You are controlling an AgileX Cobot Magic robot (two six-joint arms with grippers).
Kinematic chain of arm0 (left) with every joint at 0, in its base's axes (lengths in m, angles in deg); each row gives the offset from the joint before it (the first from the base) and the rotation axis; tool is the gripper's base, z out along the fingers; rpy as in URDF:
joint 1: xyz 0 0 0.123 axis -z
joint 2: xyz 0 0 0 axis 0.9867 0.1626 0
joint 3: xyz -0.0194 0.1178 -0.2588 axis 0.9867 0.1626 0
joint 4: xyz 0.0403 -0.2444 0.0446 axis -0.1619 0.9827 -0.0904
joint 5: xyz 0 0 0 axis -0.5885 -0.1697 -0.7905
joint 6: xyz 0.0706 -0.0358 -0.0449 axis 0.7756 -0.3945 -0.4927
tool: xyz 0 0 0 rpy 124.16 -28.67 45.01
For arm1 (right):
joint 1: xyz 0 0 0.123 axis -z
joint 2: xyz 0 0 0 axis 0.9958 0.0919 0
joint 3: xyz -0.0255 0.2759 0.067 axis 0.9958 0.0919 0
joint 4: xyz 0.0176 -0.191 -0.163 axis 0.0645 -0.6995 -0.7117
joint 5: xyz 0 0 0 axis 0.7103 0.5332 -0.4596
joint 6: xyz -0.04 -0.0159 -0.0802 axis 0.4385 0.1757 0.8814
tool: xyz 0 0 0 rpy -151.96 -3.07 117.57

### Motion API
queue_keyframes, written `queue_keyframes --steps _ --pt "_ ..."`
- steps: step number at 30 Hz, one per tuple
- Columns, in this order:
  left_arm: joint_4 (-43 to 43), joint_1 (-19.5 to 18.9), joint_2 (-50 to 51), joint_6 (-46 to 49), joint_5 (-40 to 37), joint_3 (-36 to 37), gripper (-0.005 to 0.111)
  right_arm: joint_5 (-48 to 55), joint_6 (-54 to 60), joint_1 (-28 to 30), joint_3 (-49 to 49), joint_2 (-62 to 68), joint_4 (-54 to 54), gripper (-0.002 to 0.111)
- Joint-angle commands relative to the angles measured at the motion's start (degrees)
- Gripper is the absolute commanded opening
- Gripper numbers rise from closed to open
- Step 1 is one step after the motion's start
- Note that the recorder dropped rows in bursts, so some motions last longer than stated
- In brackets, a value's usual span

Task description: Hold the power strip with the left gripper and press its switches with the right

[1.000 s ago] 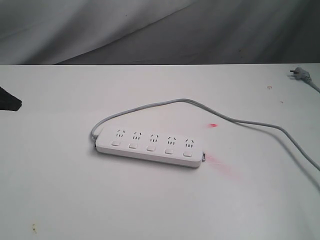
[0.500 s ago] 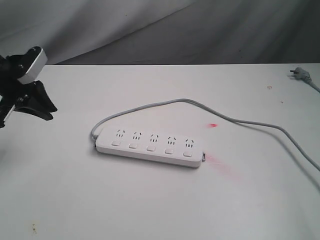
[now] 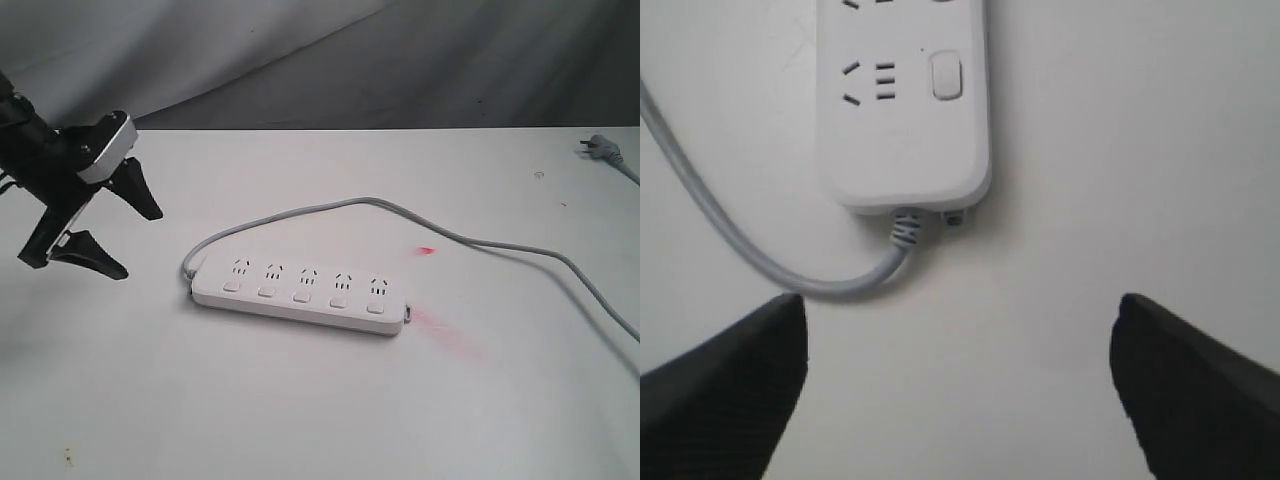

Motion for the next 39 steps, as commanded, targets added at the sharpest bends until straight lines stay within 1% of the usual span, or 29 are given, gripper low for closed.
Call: queue_keyframes --steps 1,5,7,15,23,39 --pt "3.2 1.26 1.96 0.17 -0.29 -0.4 0.08 -0.25 0.06 0.28 0.2 -0.37 -0.6 0.0" --pt "4.21 3.0 3.26 0.17 -0.29 -0.4 0.08 -0.25 0.06 0.28 0.2 -0.37 -0.6 0.0" --pt "4.21 4.2 4.03 0.17 1.16 -0.4 0.08 -0.25 0.06 0.28 0.2 -0.37 -0.6 0.0" --pt "4.21 8.99 7.54 0.17 12.4 -0.4 0.08 -0.25 0.06 0.28 0.2 -0.37 -0.6 0.0" --pt "4.33 9.23 9.45 0.17 14.35 -0.4 0.08 -0.25 0.06 0.28 0.2 -0.37 -0.6 0.0" --pt "4.64 9.23 11.92 0.17 14.39 -0.4 0.08 -0.25 0.06 0.28 0.2 -0.37 -0.6 0.0"
